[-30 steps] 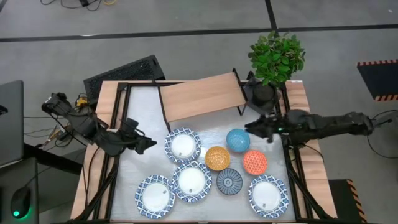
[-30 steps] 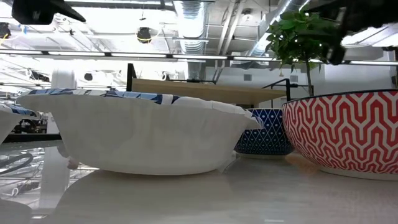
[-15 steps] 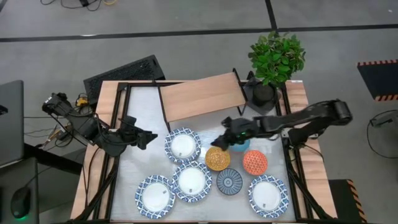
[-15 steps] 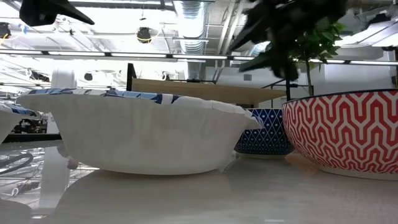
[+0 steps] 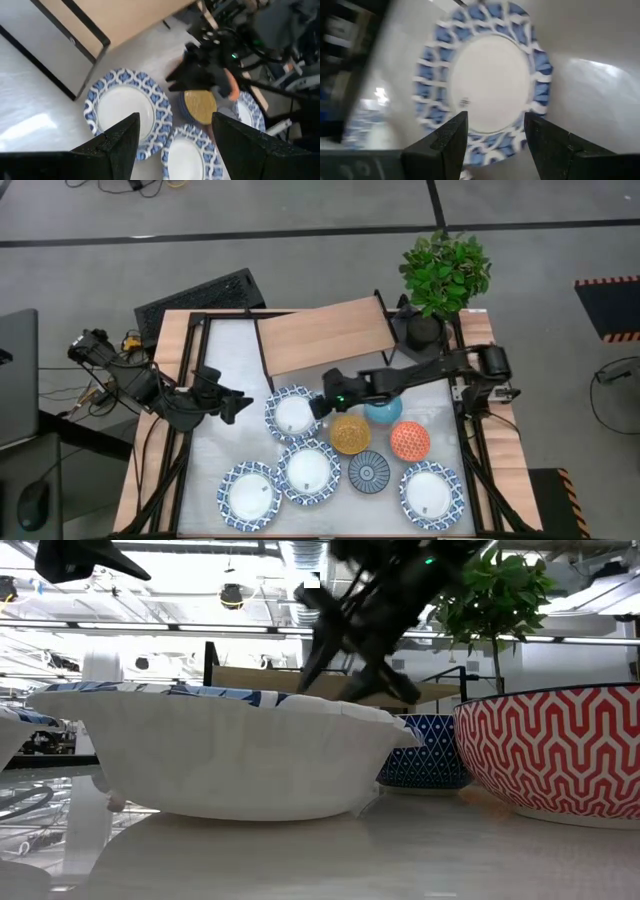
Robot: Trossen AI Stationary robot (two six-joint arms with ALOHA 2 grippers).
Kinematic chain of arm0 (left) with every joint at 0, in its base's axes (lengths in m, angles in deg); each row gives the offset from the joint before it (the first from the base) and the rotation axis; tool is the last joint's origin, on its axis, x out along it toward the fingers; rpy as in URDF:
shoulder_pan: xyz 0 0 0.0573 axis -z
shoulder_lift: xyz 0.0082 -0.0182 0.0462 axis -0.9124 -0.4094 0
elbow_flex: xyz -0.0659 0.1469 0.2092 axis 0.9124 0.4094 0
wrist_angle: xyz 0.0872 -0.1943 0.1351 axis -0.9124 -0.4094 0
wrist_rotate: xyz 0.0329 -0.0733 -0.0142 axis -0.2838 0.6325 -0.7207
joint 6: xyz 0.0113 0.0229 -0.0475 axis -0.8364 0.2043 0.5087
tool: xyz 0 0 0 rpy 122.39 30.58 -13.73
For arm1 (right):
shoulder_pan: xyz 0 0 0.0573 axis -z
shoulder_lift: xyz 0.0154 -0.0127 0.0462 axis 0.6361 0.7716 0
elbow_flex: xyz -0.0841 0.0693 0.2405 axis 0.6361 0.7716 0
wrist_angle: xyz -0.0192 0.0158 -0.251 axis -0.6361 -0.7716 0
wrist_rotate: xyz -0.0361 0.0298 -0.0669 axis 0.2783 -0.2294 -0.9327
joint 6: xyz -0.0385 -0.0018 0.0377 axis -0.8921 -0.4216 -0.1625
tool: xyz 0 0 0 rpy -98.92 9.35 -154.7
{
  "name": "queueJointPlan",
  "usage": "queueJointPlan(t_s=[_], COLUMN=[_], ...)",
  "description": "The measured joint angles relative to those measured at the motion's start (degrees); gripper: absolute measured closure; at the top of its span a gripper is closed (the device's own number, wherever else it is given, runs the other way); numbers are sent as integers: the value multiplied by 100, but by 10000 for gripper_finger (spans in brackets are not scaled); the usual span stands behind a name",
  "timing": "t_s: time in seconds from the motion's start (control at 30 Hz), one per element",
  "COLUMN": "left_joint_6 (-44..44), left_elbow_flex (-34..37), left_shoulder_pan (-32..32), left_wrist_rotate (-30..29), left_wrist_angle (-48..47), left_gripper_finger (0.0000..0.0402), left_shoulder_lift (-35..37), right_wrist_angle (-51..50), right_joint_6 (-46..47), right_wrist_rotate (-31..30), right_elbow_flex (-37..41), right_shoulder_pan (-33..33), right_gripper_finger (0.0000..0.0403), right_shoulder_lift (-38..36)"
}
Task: Place and stack bowls onto a shelf
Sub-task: Put the white patterned bowl on the shelf
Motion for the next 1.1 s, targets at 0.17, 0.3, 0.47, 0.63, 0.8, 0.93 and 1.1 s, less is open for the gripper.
queueJointPlan(t_s=[0.17, 0.3, 0.47, 0.63, 0.8, 0.93, 1.1], left_joint_6=[-28, -31, -33, -35, -34, -26, 49], left_elbow_flex=[0, 0, 2, 2, 2, 2, 2], left_shoulder_pan=[0, 2, 2, 2, 0, 0, 0], left_wrist_rotate=[192, 181, 170, 84, -59, -131, -221], left_wrist_angle=[-33, -33, -30, -28, -25, -22, -19], left_gripper_finger=[169, 169, 169, 169, 169, 169, 169], left_shoulder_lift=[0, 0, -1, -2, -2, -4, -4], right_wrist_angle=[-559, -740, -1044, -1191, -1666, -2079, -2445], right_joint_6=[-210, -224, -228, -321, -334, -335, -377], right_wrist_rotate=[-63, -61, -61, -204, -463, -574, -598], right_elbow_flex=[-595, -802, -830, -830, -835, -832, -830], right_shoulder_pan=[-11, -17, -33, -120, -105, -57, -50], right_gripper_finger=[182, 182, 182, 182, 182, 182, 182], right_shoulder_lift=[534, 824, 941, 748, 554, 554, 559])
